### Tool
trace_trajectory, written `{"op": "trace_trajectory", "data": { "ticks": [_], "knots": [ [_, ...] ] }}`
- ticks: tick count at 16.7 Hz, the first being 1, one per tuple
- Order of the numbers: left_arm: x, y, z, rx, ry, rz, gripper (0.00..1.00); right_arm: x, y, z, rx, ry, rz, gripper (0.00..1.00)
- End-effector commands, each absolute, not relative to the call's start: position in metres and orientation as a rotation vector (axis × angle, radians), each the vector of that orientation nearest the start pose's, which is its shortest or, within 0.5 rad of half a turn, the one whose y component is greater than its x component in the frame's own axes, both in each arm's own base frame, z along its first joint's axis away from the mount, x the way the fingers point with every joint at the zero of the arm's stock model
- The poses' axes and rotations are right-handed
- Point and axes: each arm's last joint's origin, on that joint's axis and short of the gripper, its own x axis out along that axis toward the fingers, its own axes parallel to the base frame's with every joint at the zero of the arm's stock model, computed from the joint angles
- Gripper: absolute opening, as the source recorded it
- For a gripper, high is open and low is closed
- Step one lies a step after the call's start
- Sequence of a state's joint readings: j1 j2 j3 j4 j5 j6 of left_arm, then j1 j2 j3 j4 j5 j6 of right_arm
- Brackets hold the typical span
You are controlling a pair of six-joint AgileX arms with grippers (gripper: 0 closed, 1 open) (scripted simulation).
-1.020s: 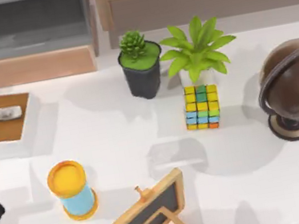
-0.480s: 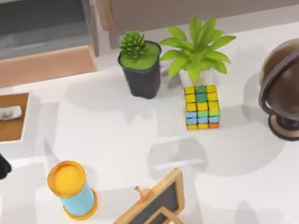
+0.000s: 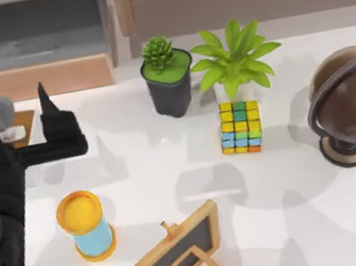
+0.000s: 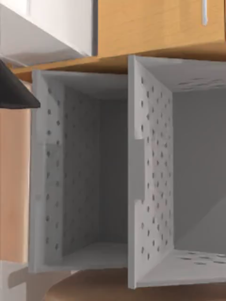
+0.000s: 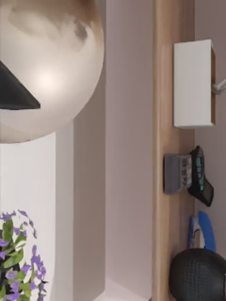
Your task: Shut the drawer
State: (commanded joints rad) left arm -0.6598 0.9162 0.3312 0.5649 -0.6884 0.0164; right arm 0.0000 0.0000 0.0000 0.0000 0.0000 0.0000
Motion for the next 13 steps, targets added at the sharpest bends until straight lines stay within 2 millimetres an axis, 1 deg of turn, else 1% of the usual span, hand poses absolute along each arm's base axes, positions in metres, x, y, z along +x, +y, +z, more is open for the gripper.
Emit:
{"op": "trace_trajectory", "data": {
  "ticks": [3, 5, 10, 13],
  "knots": [
    [0.167, -0.131, 0.225, 0.009, 0.01, 0.014, 1.0, 0.106, -0.001, 0.16, 0.0, 0.0, 0.0, 1.0],
    [0.166, -0.139, 0.228, 0.0, 0.0, 0.0, 1.0, 0.106, -0.001, 0.16, 0.0, 0.0, 0.0, 1.0],
    [0.166, -0.138, 0.227, 0.002, 0.002, 0.001, 1.0, 0.106, -0.001, 0.16, 0.0, 0.0, 0.0, 1.0],
    [0.176, -0.131, 0.22, 0.067, 0.013, 0.011, 1.0, 0.106, -0.001, 0.16, 0.0, 0.0, 0.0, 1.0]
  ]
}}
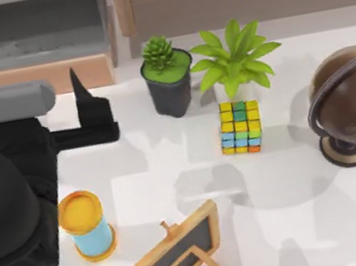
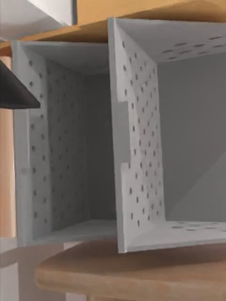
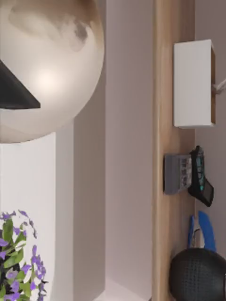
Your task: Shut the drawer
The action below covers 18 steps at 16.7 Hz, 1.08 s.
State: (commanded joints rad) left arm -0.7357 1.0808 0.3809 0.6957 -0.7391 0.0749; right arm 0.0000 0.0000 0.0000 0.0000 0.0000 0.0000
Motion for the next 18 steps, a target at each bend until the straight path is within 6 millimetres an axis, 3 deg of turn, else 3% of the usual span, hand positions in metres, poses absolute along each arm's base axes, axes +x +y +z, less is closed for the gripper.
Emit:
{"op": "trace_trajectory", "data": {
  "ticks": [5, 10, 14, 18],
  "knots": [
    [0.211, -0.092, 0.19, 0.336, 0.073, 0.022, 1.0, 0.106, -0.001, 0.16, 0.0, 0.0, 0.0, 1.0],
    [0.238, -0.019, 0.147, 0.678, 0.168, -0.007, 1.0, 0.106, -0.001, 0.16, 0.0, 0.0, 0.0, 1.0],
    [0.241, 0.046, 0.118, 0.936, 0.196, -0.053, 1.0, 0.106, -0.001, 0.16, 0.0, 0.0, 0.0, 1.0],
    [0.236, 0.105, 0.102, 1.19, 0.136, -0.068, 1.0, 0.106, -0.001, 0.16, 0.0, 0.0, 0.0, 1.0]
  ]
}}
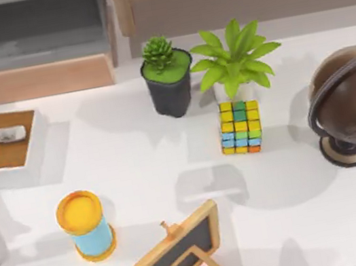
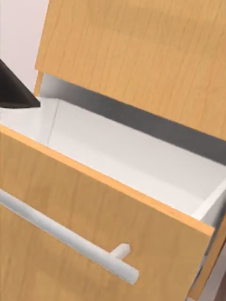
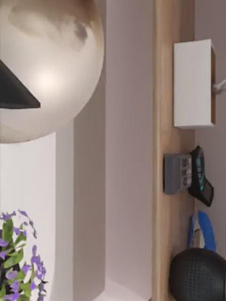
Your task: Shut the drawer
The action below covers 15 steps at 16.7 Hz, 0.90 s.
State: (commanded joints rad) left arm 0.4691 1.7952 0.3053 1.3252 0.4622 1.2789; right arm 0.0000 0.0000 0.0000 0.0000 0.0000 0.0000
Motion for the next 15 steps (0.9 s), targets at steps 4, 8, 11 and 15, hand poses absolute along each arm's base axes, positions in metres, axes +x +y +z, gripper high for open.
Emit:
{"op": "trace_trajectory", "data": {
  "ticks": [4, 8, 11, 15],
  "knots": [
    [0.231, 0.151, 0.095, 1.432, 0.041, -0.043, 1.0, 0.106, -0.001, 0.16, 0.0, 0.0, 0.0, 1.0],
    [0.229, 0.174, 0.095, 1.567, -0.014, -0.017, 1.0, 0.106, -0.001, 0.16, 0.0, 0.0, 0.0, 1.0],
    [0.229, 0.175, 0.095, 1.571, -0.016, -0.016, 1.0, 0.106, -0.001, 0.16, 0.0, 0.0, 0.0, 1.0],
    [0.234, 0.174, 0.096, 1.57, -0.016, -0.016, 1.0, 0.106, -0.001, 0.16, 0.0, 0.0, 0.0, 1.0]
  ]
}}
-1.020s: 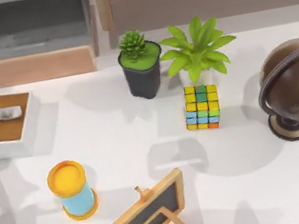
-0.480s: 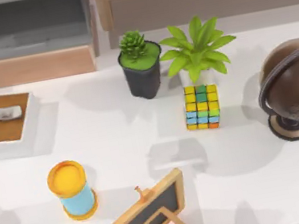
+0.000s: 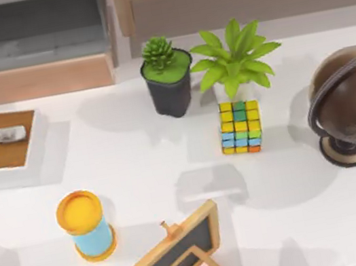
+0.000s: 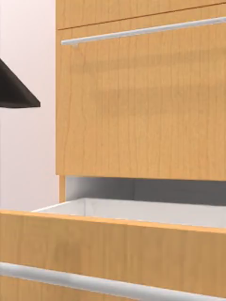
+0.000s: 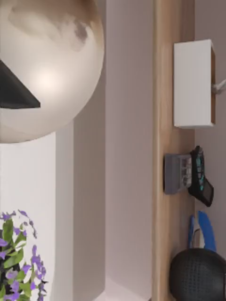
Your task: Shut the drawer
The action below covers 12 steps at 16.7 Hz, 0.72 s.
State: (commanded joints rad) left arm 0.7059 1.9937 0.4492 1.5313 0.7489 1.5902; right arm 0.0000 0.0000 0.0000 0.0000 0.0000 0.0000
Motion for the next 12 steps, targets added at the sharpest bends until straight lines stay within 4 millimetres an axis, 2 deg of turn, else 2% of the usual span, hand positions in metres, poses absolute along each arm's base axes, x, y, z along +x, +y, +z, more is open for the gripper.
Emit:
{"op": "trace_trajectory", "data": {
  "ticks": [4, 8, 12],
  "knots": [
    [0.253, 0.174, 0.095, 1.571, -0.016, -0.016, 1.0, 0.106, -0.001, 0.16, 0.0, 0.0, 0.0, 1.0],
    [0.254, 0.174, 0.095, 1.571, -0.016, -0.016, 1.0, 0.106, -0.001, 0.16, 0.0, 0.0, 0.0, 1.0],
    [0.254, 0.174, 0.095, 1.571, -0.016, -0.016, 0.7, 0.106, -0.001, 0.16, 0.0, 0.0, 0.0, 1.0]
  ]
}}
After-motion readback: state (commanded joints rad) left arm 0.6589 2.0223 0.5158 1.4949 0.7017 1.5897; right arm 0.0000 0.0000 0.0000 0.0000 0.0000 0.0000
